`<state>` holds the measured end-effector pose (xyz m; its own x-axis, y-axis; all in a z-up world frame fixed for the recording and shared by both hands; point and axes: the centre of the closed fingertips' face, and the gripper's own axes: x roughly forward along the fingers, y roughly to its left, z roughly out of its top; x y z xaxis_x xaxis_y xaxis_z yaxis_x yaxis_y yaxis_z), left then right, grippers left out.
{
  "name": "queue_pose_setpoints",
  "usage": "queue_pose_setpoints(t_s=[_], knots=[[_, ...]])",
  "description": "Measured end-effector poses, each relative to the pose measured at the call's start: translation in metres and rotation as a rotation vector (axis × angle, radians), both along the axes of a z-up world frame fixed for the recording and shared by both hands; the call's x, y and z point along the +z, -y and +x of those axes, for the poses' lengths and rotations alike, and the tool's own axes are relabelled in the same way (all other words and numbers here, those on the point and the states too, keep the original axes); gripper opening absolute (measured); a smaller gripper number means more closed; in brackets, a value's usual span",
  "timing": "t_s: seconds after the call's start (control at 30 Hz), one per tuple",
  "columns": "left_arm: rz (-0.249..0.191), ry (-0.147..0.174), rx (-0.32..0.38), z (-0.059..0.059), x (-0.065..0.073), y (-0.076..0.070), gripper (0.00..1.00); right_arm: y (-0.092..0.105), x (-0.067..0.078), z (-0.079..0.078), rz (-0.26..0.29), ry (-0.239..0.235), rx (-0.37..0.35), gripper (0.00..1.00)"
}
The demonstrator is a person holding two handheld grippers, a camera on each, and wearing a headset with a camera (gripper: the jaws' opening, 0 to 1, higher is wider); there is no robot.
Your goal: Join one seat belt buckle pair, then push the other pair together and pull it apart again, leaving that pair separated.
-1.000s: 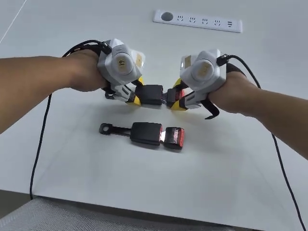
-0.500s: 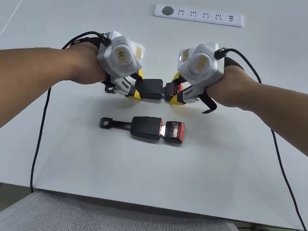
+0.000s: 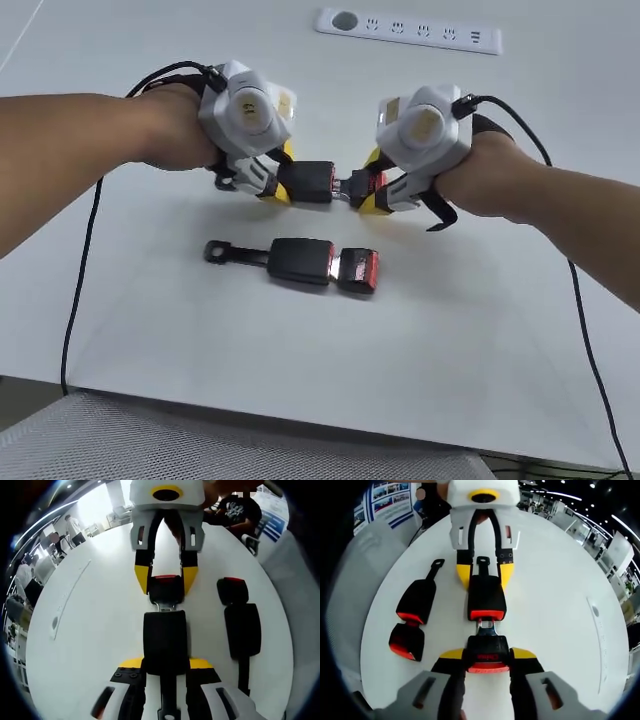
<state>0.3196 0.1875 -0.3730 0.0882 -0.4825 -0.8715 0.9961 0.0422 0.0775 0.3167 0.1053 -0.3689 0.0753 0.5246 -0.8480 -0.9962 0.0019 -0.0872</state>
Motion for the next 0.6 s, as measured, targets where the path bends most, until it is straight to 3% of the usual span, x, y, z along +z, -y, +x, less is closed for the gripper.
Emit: queue_pose_setpoints(t_s=[0.17, 0.3, 0.6], knots=[[0.003, 0.003, -0.004, -0.001, 0.001, 0.001, 0.3, 0.002, 0.001, -0.001, 0.017, -0.001, 0.003, 0.34], [0.01, 0.004, -0.001, -0.002, 0.001, 0.002, 0.31, 0.016, -0.003, 0.0, 0.002, 0.003, -0.012, 0.34], [0.015, 0.003, 0.004, -0.004, 0.001, 0.004, 0.31, 0.066, -0.004, -0.003, -0.022, -0.003, -0.061, 0.34]])
